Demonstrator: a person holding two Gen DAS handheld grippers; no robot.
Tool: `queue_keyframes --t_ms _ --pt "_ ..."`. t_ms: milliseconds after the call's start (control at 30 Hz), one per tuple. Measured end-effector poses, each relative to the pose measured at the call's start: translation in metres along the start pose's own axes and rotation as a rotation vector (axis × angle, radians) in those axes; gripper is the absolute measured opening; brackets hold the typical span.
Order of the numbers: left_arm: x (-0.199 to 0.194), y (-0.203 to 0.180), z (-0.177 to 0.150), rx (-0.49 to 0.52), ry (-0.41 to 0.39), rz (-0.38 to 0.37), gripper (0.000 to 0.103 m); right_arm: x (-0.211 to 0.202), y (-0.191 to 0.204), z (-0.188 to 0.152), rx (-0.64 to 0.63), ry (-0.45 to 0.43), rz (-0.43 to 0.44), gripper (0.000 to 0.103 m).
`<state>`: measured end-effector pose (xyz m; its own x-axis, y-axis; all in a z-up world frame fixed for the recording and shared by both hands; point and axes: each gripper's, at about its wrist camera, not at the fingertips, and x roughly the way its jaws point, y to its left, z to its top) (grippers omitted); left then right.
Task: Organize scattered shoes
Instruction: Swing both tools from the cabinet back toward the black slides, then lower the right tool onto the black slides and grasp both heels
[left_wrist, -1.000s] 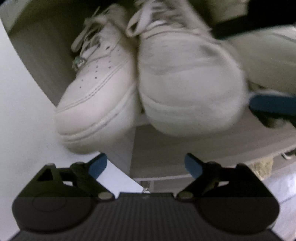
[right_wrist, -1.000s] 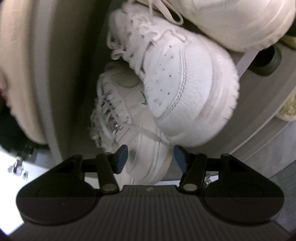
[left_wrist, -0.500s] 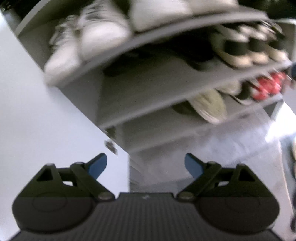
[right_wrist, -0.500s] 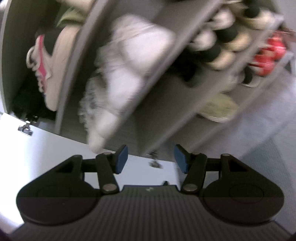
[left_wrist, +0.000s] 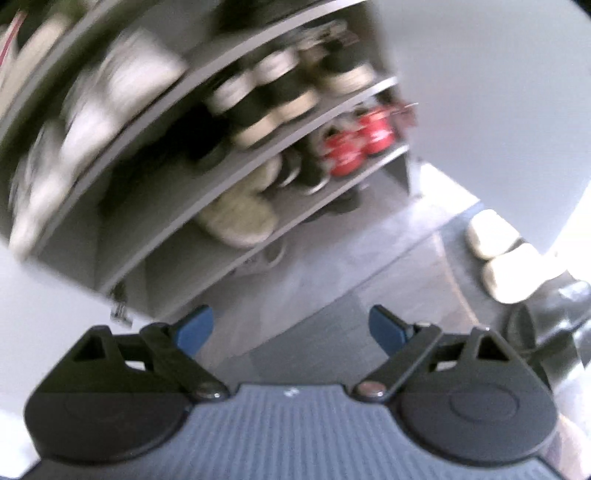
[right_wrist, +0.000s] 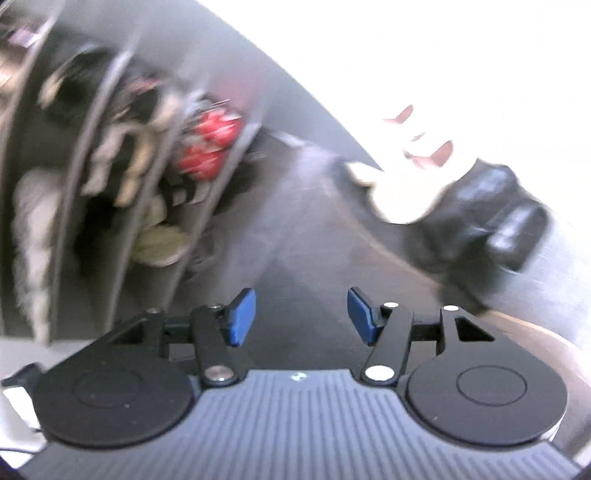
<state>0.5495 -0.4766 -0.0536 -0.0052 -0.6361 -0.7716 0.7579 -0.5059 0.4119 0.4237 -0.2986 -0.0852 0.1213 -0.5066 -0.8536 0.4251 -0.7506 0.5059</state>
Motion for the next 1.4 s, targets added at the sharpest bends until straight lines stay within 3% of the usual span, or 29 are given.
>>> queue_keyframes --t_ms 67,133,200,367,467,533,633,767,867,933,1033,1100,1167,1233,1400 --pt "-0.006 -0.014 0.009 0.018 -0.005 -0.018 0.093 -0.001 -0.034 0.007 0.079 -0.009 -0.013 0.064" --pt "-0.018 -0.045 0.019 0.061 -0.019 -0.054 0.093 0.003 -0.077 0.017 0.185 -0.034 -0.05 0.078" --pt "-0.024 -0.065 0.016 0.105 -0.042 -0.068 0.093 0.012 -0.108 0.022 0.266 -0.054 -0.065 0.084" --pt "-0.024 -0.115 0.002 0.178 -0.091 -0.116 0.094 0.067 -0.2 0.029 0.587 -0.101 -0.055 0.084" --pt "-0.004 -0.148 -0.021 0.188 -0.109 -0.126 0.094 0.139 -0.26 0.032 0.789 -0.098 -0.019 0.084" --pt "0.012 -0.163 -0.032 0.161 -0.061 -0.142 0.094 0.181 -0.286 0.032 0.868 -0.086 -0.013 0.084" --pt "0.045 -0.183 -0.051 0.12 0.024 -0.131 0.094 0.229 -0.302 0.029 0.914 -0.03 -0.023 0.083" --pt "0.069 -0.196 -0.066 0.134 0.04 -0.13 0.094 0.276 -0.314 0.022 0.981 0.016 -0.027 0.083" --pt "0.091 -0.198 -0.067 0.117 0.1 -0.114 0.094 0.299 -0.317 0.023 0.975 0.027 -0.054 0.085" --pt "0.098 -0.194 -0.067 0.074 0.129 -0.12 0.094 0.313 -0.315 0.033 0.94 0.056 -0.087 0.077" --pt "0.109 -0.188 -0.066 0.011 0.173 -0.129 0.094 0.328 -0.31 0.041 0.891 0.139 -0.155 0.073" --pt "0.112 -0.192 -0.068 0.021 0.184 -0.142 0.094 0.336 -0.308 0.046 0.862 0.169 -0.181 0.066" --pt "0.111 -0.195 -0.069 0.023 0.19 -0.147 0.094 0.338 -0.302 0.049 0.824 0.172 -0.184 0.051" --pt "0.11 -0.196 -0.071 0.029 0.198 -0.154 0.094 0.336 -0.295 0.052 0.793 0.172 -0.182 0.021" --pt "0.095 -0.197 -0.072 0.057 0.187 -0.163 0.094 0.315 -0.278 0.047 0.726 0.126 -0.207 0.018"
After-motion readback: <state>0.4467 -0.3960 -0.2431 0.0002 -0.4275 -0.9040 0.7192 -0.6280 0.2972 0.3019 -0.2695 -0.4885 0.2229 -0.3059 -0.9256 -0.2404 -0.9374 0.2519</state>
